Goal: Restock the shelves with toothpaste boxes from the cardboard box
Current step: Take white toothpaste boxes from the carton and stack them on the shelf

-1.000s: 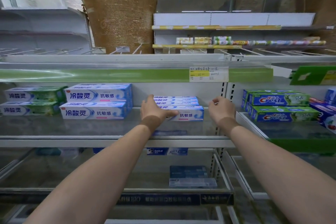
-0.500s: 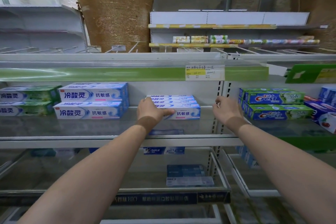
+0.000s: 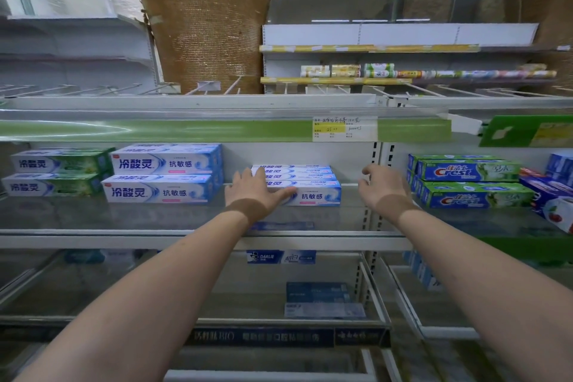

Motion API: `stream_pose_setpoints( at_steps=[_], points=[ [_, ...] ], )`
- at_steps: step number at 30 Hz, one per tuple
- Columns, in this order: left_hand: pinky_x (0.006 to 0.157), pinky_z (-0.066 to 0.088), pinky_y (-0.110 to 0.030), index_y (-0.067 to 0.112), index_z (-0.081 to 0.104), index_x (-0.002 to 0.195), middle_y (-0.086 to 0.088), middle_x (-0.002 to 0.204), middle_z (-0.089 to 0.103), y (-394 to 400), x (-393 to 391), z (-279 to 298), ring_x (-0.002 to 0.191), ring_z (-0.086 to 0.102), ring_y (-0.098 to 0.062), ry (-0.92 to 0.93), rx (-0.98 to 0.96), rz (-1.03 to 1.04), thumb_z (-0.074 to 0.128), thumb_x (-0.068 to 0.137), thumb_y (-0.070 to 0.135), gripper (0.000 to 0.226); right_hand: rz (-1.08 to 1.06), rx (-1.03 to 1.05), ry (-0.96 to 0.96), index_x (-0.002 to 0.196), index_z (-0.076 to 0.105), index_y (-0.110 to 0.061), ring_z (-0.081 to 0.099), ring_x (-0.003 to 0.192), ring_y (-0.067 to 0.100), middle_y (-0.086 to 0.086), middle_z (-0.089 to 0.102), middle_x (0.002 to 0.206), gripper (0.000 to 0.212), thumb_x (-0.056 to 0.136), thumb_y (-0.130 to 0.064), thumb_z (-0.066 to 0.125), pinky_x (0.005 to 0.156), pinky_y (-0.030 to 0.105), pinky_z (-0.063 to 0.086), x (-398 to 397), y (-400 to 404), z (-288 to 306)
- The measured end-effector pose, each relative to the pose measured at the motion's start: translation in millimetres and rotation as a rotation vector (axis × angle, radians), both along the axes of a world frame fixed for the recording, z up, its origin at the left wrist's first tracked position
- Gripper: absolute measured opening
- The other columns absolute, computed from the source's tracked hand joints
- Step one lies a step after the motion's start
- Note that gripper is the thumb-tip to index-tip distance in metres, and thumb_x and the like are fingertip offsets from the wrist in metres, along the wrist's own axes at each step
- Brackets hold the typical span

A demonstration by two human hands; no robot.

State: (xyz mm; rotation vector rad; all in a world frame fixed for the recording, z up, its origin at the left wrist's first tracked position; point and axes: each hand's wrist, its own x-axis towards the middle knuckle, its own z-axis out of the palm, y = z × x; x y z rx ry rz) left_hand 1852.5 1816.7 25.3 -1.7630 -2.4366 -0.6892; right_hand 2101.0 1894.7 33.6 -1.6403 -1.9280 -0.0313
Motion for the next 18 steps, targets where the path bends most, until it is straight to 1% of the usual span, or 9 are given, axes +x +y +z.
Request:
stream_pose_setpoints(
  at_steps=[3,5,7,9,11,13,15,18],
  points=[
    [0.108,0.040,-0.049,0.019,0.046,0.145,-0.008,0.144,0.049,-8,-4,4,0.136,0.040,-0.030,0.023,0.041,0.031,0.038,0.087,0.082,0.086,0.031,0.021,-0.027,0.128,0.061,-0.019,0.059,0.112,0.028,0.007,0.064,0.126,0.034,0.098,-0.030,0.050,0.090,0.036,0.050,-9,-2,5],
    [0.108,0.040,-0.046,0.018,0.047,0.144,-0.008,0.143,0.051,-15,-8,7,0.135,0.041,-0.030,0.029,0.079,0.046,0.038,0.094,0.072,0.074,0.070,0.061,-0.025,0.121,0.065,-0.019,0.060,0.109,0.029,0.008,0.065,0.121,0.031,0.097,-0.031,0.050,0.089,0.037,0.051,-20,-4,9],
    [0.111,0.037,-0.043,0.019,0.047,0.145,-0.008,0.147,0.048,-25,-13,9,0.138,0.038,-0.029,0.036,0.121,0.069,0.041,0.099,0.063,0.064,0.134,0.087,-0.015,0.114,0.066,-0.017,0.060,0.107,0.030,0.009,0.066,0.116,0.029,0.096,-0.032,0.050,0.088,0.037,0.051,-36,-8,12],
    [0.114,0.034,-0.041,0.022,0.043,0.149,-0.007,0.155,0.041,-37,-20,12,0.145,0.030,-0.027,0.027,0.143,0.115,0.042,0.101,0.058,0.061,0.221,0.090,-0.006,0.120,0.064,-0.017,0.058,0.110,0.031,0.009,0.065,0.118,0.031,0.096,-0.031,0.050,0.091,0.037,0.048,-54,-15,14],
    [0.116,0.034,-0.041,0.023,0.040,0.151,-0.006,0.159,0.037,-52,-29,15,0.148,0.028,-0.026,0.015,0.153,0.163,0.043,0.101,0.056,0.060,0.325,0.116,0.013,0.124,0.062,-0.017,0.056,0.111,0.030,0.009,0.063,0.118,0.032,0.097,-0.030,0.050,0.091,0.037,0.045,-75,-25,14],
    [0.115,0.035,-0.040,0.021,0.045,0.150,-0.008,0.157,0.041,-71,-40,14,0.146,0.032,-0.027,0.047,0.201,0.204,0.045,0.101,0.054,0.059,0.447,0.162,0.042,0.121,0.063,-0.018,0.055,0.109,0.029,0.008,0.063,0.115,0.030,0.097,-0.029,0.050,0.089,0.036,0.043,-99,-38,10],
    [0.114,0.036,-0.040,0.019,0.049,0.147,-0.010,0.153,0.047,-94,-52,10,0.142,0.036,-0.029,0.099,0.232,0.243,0.049,0.100,0.050,0.057,0.537,0.149,0.050,0.121,0.062,-0.020,0.052,0.111,0.028,0.006,0.061,0.116,0.029,0.097,-0.030,0.049,0.092,0.035,0.040,-125,-51,7],
    [0.108,0.039,-0.043,0.018,0.051,0.145,-0.010,0.147,0.051,-128,-70,6,0.135,0.042,-0.034,0.122,0.186,0.334,0.050,0.099,0.047,0.054,0.643,0.090,0.029,0.123,0.061,-0.020,0.050,0.119,0.028,0.007,0.059,0.122,0.031,0.098,-0.032,0.049,0.099,0.035,0.039,-169,-74,4]
  ],
)
